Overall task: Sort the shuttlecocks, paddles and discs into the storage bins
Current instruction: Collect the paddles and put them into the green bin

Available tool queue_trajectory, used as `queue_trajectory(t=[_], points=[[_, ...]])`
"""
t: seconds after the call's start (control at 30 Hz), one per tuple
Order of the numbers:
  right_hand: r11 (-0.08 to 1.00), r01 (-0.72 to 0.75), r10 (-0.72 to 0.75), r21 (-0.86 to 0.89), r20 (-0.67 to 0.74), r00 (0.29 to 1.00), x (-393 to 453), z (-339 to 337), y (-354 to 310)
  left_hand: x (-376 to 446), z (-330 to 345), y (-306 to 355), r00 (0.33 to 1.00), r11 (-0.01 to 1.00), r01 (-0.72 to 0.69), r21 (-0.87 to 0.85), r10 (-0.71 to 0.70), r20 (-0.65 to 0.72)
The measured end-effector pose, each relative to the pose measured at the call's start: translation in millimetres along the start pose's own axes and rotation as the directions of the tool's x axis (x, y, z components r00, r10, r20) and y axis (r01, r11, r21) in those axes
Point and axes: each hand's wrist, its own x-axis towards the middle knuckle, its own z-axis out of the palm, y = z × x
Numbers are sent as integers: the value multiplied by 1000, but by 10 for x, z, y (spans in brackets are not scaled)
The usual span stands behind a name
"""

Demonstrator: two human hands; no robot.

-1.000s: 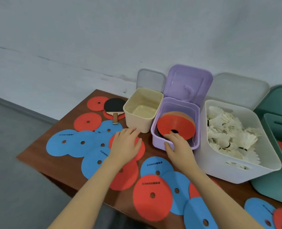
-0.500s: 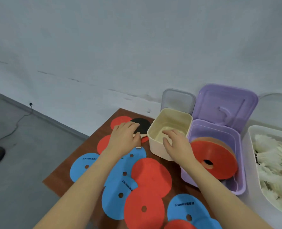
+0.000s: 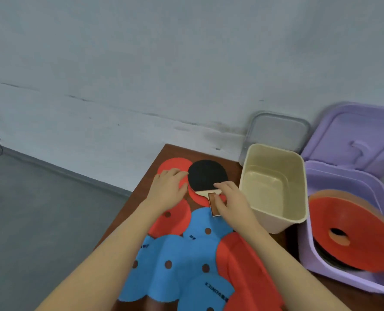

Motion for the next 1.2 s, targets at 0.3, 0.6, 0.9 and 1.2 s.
queue_trajectory(t=[0.3, 0.6, 0.9, 1.2], points=[[888, -425, 452, -175, 168, 876, 380, 739, 239, 727, 532, -569, 935, 991, -136, -1, 129, 329], [833, -462, 508, -303, 90, 857, 858, 1004, 510, 1396, 971, -503, 907, 992, -107, -64, 124, 403], [832, -459, 496, -313, 45, 867, 936, 1152, 586, 1517, 1203, -675, 911, 976, -92, -196, 162, 378], [892, -333, 318, -305, -98, 943, 794, 1097, 219, 1242, 928, -813, 974, 932, -100, -347, 164, 159]])
